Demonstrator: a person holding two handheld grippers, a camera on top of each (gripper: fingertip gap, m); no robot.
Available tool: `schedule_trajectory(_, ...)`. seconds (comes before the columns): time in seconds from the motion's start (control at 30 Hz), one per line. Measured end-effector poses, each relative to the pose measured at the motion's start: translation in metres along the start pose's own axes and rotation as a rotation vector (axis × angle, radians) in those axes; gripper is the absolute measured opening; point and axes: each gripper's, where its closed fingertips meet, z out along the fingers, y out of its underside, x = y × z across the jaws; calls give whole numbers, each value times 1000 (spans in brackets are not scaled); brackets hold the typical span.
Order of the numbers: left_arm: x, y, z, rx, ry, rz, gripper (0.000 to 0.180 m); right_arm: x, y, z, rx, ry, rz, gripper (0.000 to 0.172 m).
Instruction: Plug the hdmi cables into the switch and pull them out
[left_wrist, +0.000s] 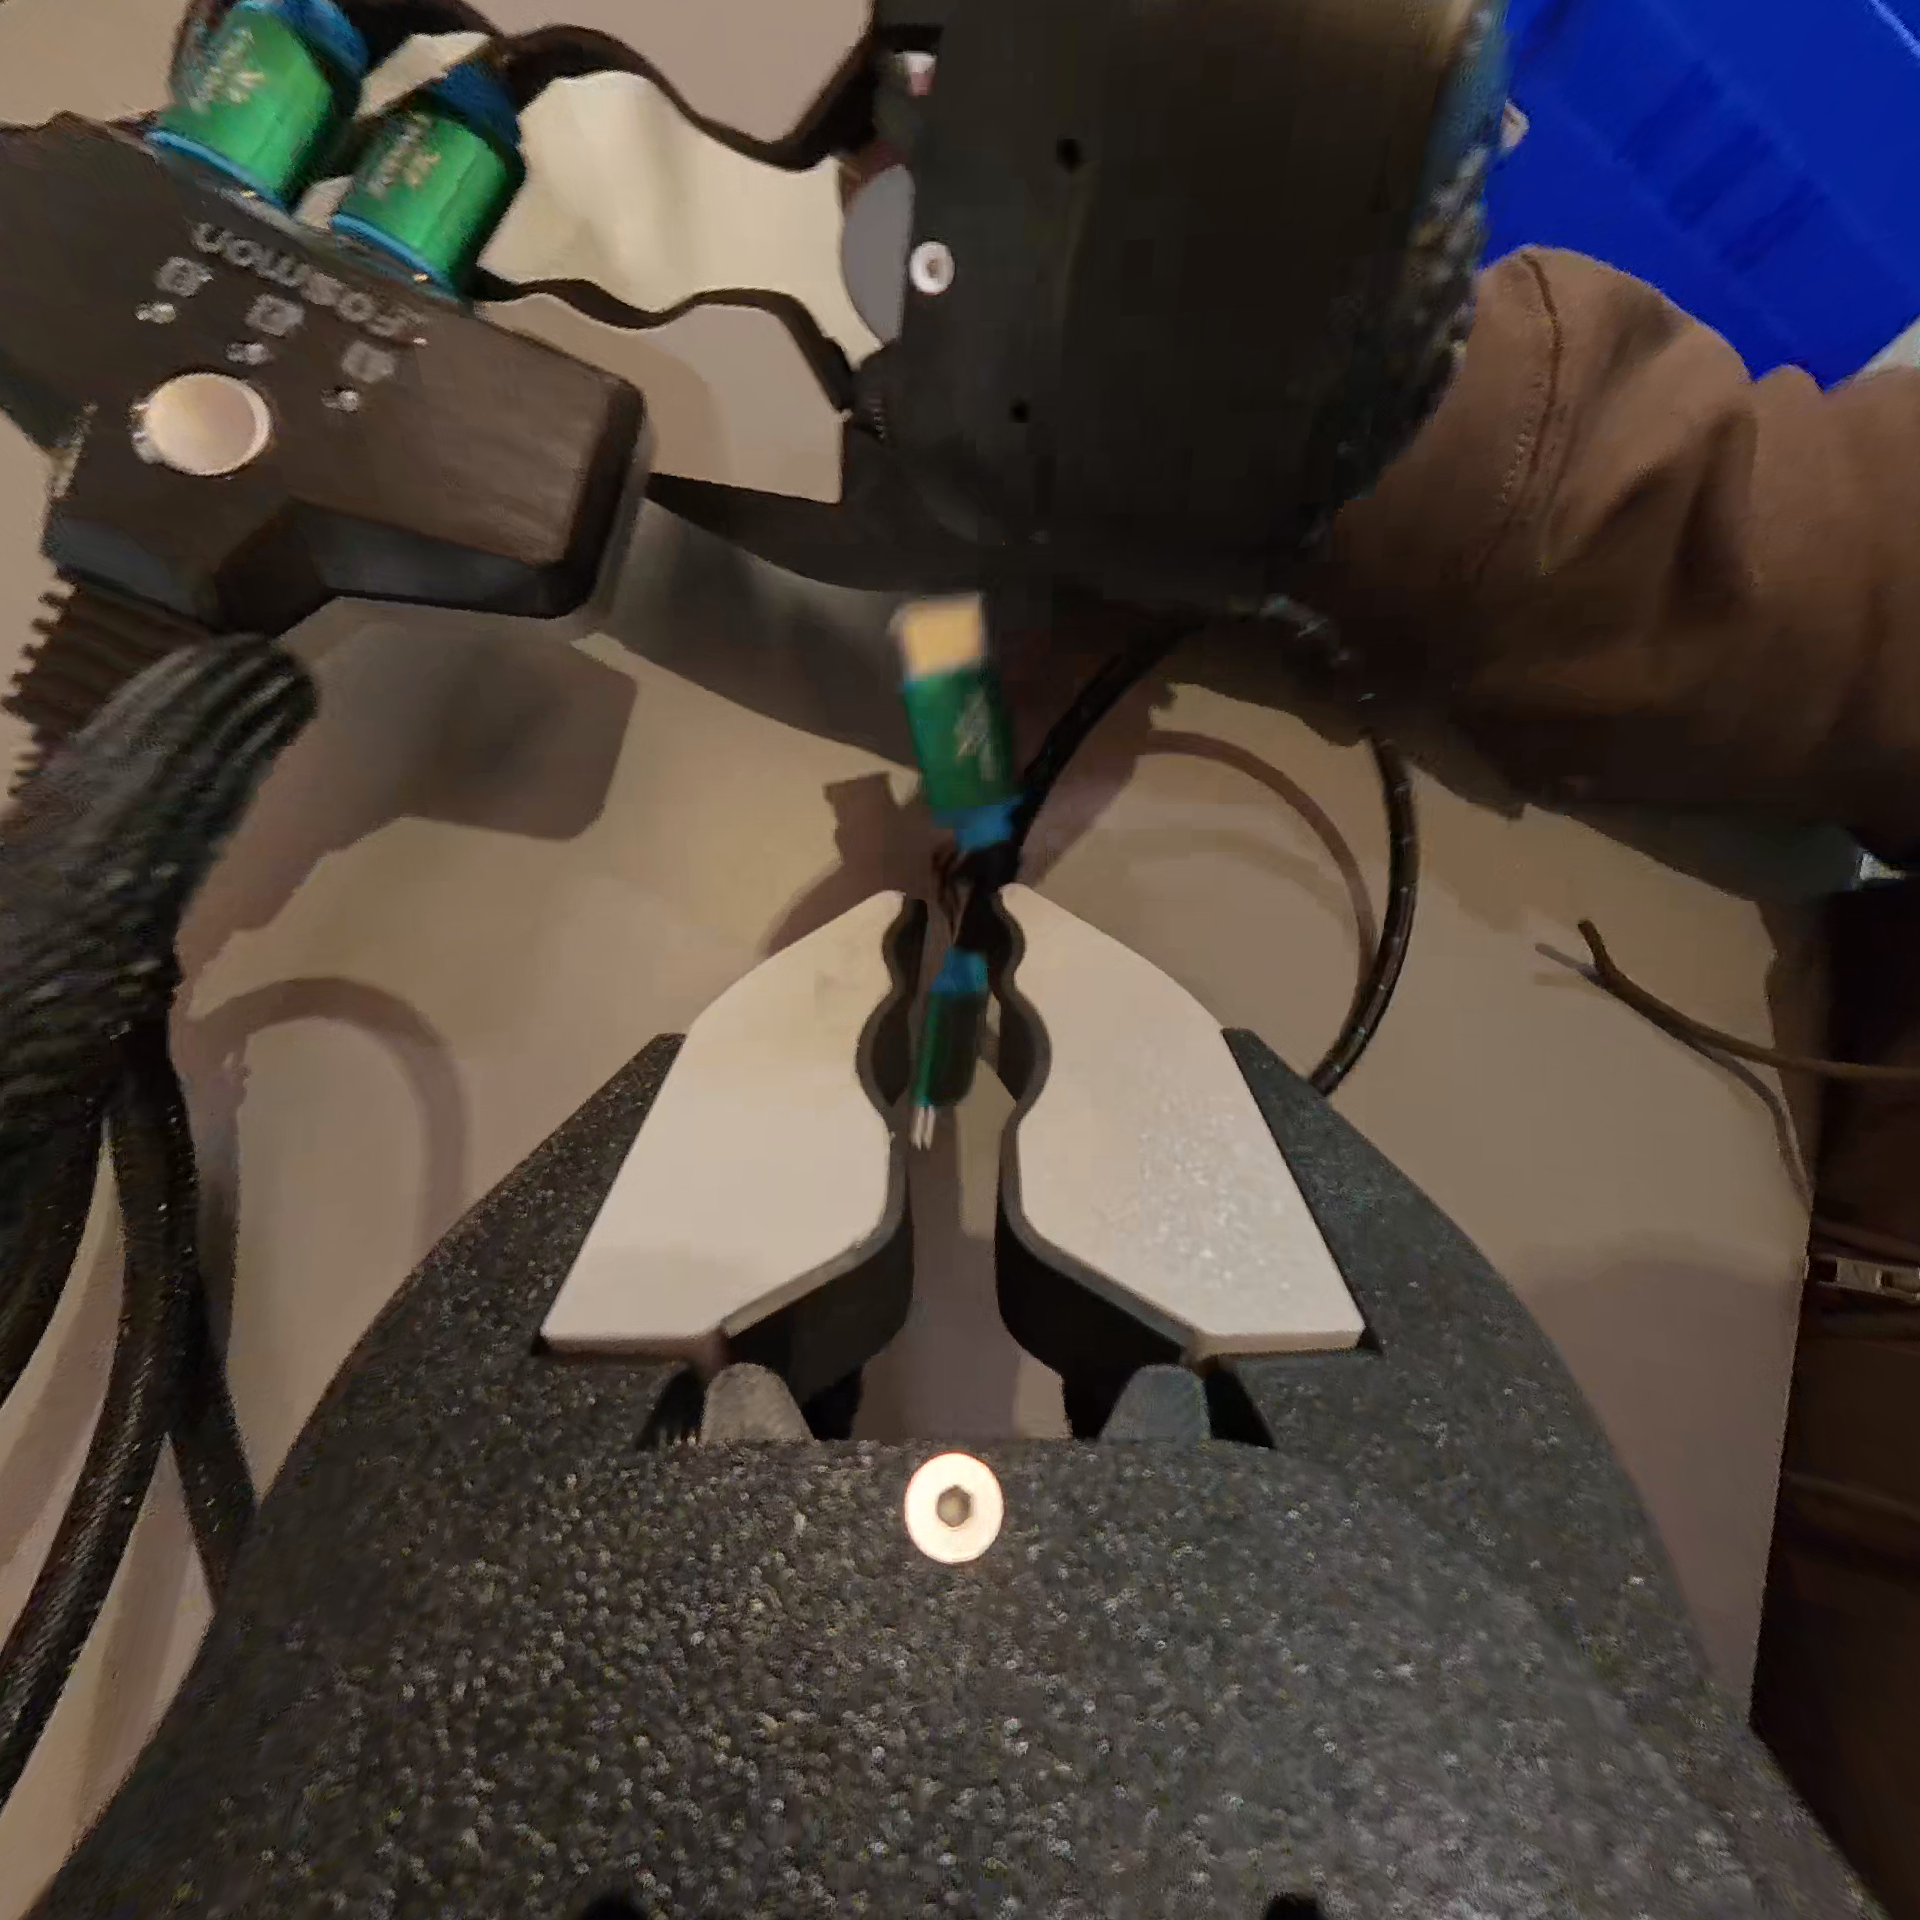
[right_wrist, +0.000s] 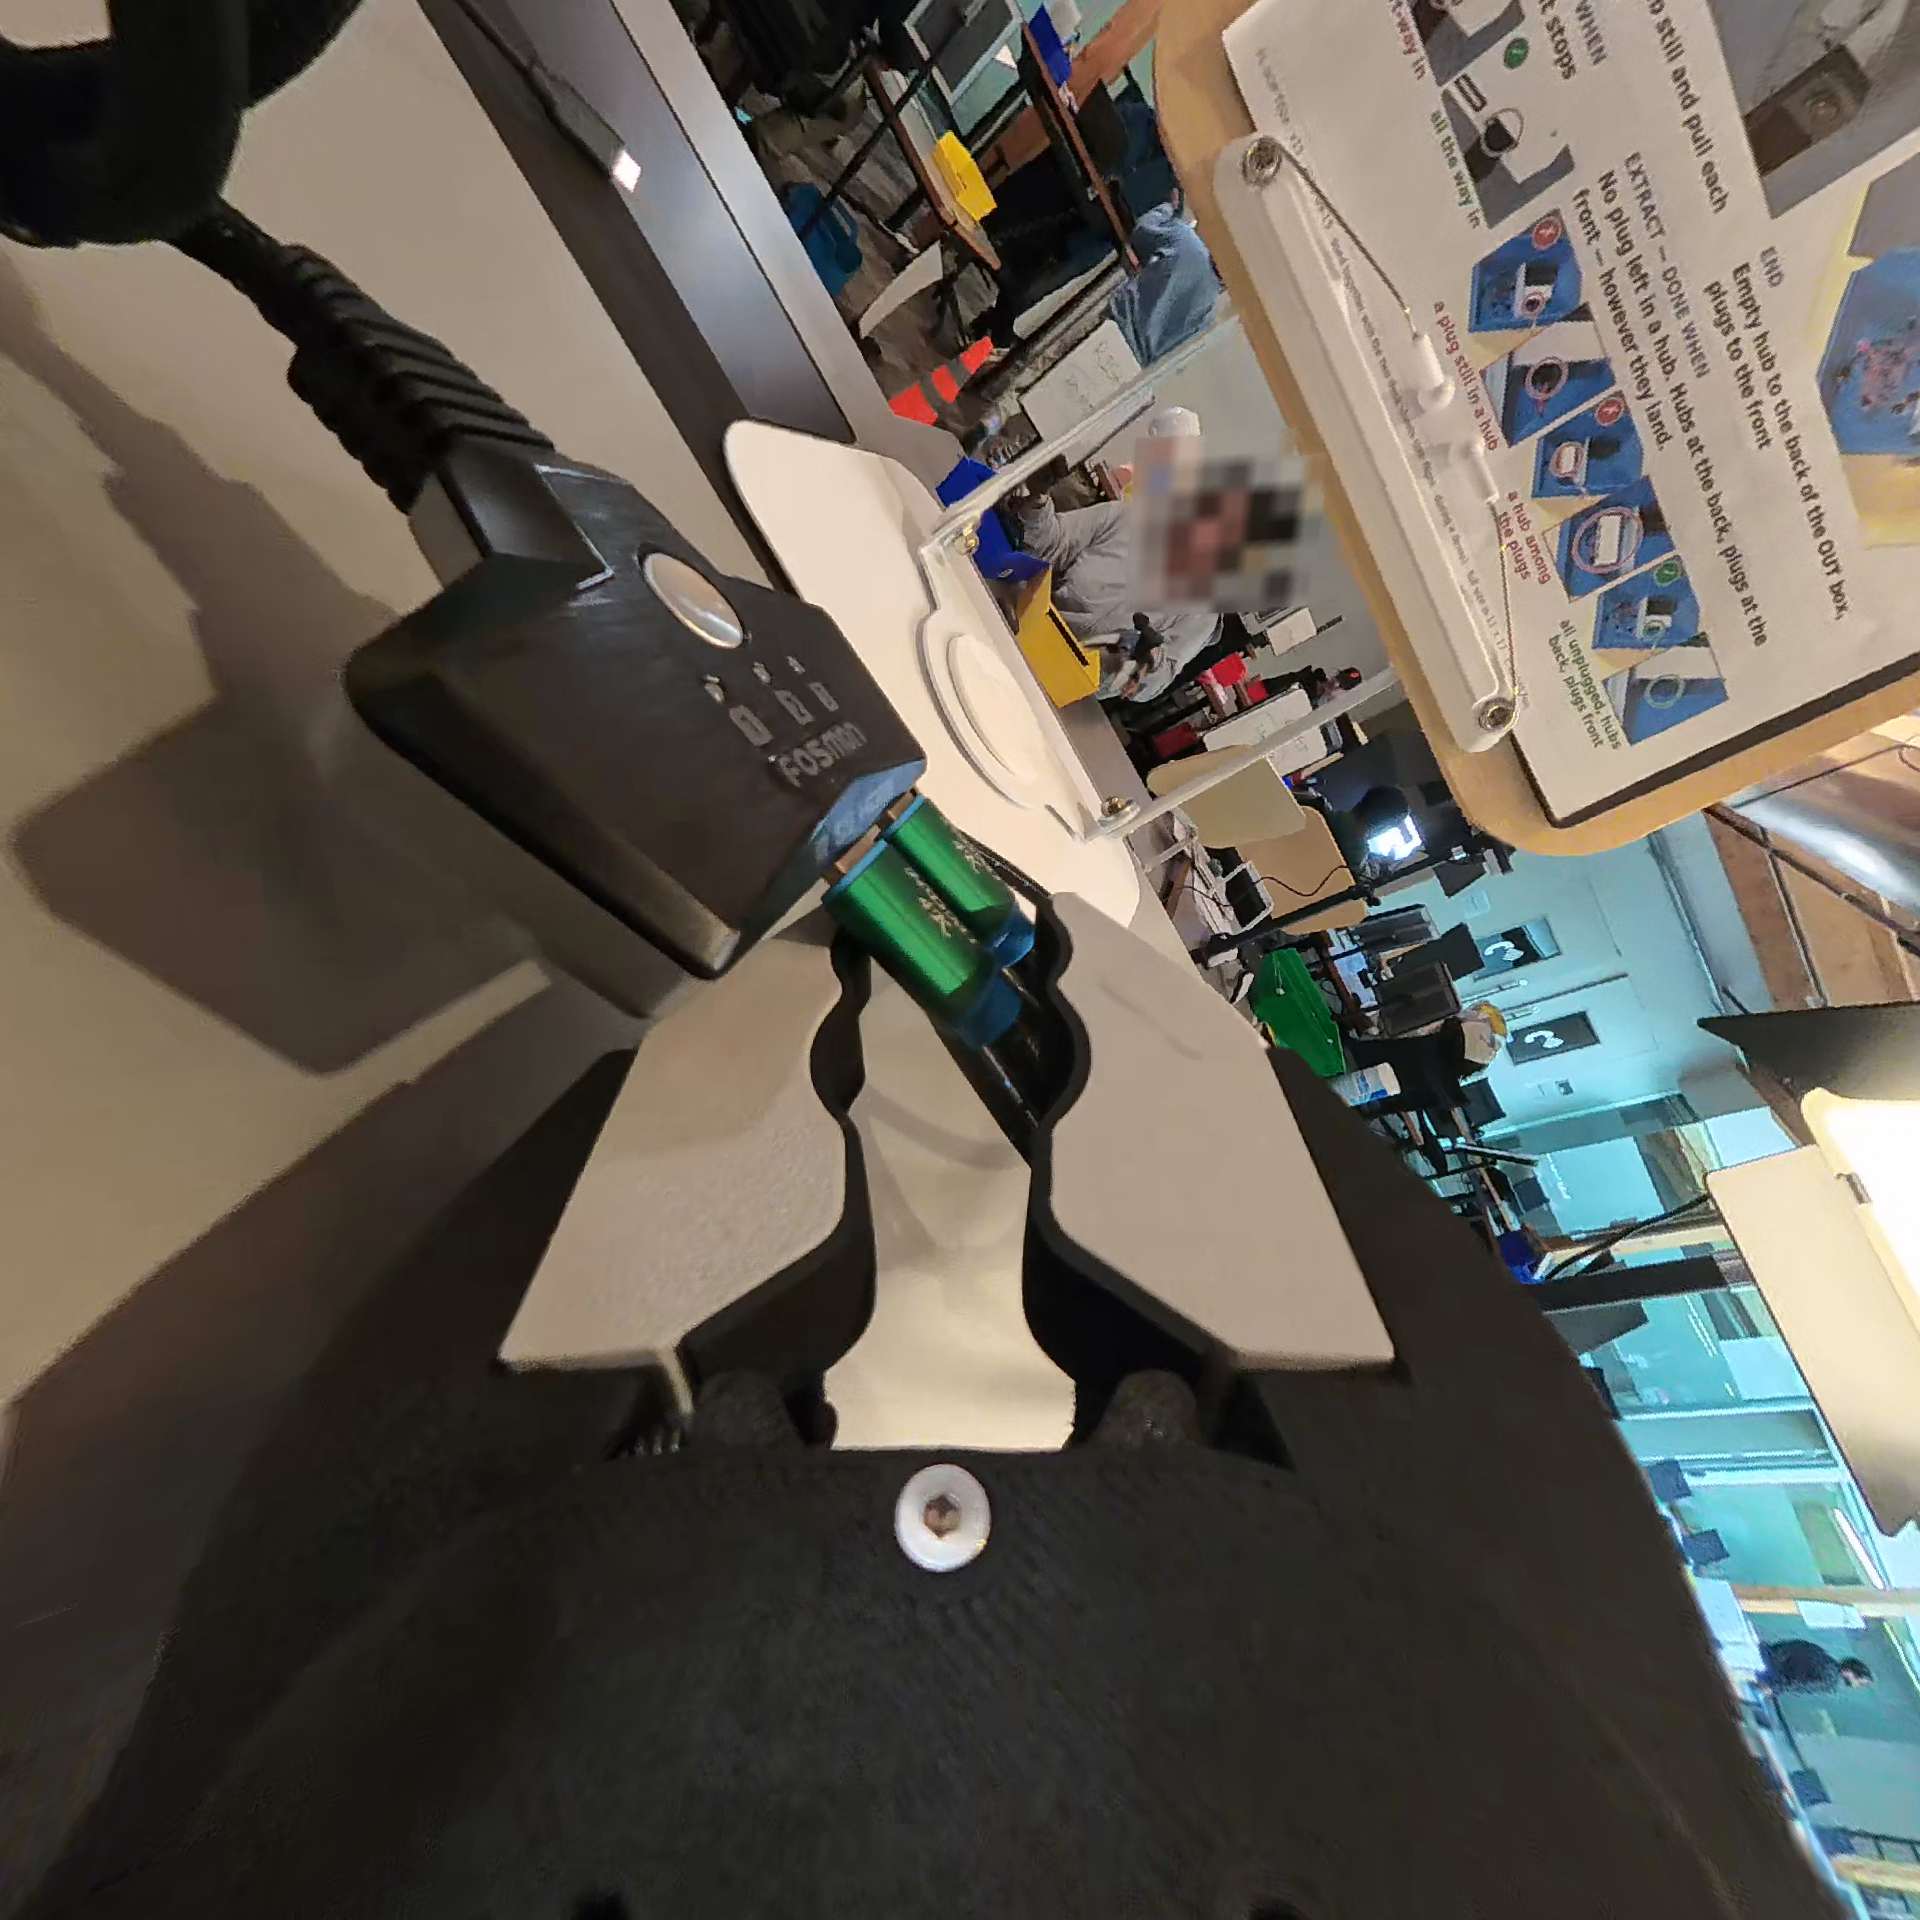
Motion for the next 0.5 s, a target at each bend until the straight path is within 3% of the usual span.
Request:
schedule_trajectory(0.1, -11, -4, 5, 3, -37, -34, 12, -3, 7, 1, -16, -62, -41, 30)
schedule_trajectory(0.27, -29, -2, 25, -32, -93, 41, 12, -9, 25, 3, -74, -156, -78, 33)
schedule_trajectory(0.5, -43, -2, 29, 66, -87, 22, 14, -21, 20, -7, -50, -332, -20, 41)
